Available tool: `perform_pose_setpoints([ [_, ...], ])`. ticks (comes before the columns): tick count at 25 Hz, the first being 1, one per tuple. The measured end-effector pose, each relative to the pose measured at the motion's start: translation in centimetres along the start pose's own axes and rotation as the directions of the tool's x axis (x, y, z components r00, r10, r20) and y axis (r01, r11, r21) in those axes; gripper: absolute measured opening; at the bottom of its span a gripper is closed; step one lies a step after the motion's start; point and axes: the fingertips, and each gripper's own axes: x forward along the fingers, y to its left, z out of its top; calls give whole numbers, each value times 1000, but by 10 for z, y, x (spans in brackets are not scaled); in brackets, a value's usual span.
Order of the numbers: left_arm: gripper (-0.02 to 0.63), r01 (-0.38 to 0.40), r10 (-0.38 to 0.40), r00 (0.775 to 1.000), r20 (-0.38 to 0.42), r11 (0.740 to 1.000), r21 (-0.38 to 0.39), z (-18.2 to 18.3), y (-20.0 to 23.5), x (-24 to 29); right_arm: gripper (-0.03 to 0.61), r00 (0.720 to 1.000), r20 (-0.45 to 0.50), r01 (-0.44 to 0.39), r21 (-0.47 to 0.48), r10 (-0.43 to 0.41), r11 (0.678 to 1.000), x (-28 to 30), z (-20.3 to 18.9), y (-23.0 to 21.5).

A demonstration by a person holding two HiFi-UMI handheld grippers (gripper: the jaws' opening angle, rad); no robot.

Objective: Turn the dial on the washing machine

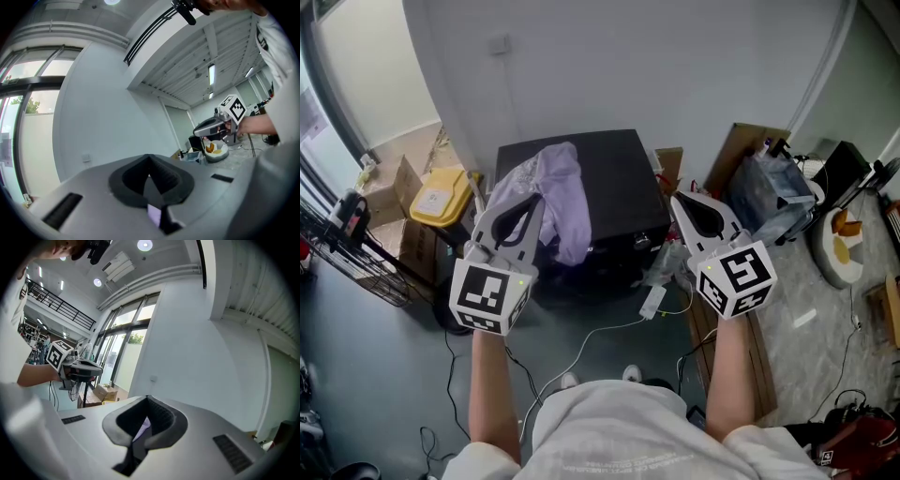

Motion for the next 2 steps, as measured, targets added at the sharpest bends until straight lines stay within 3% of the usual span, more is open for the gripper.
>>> perform_pose_setpoints([
  [2,14,-1,1,1000,-4,1000,-2,-2,1,-1,12,1000,1,0,3,0,1000,0,-1,2],
])
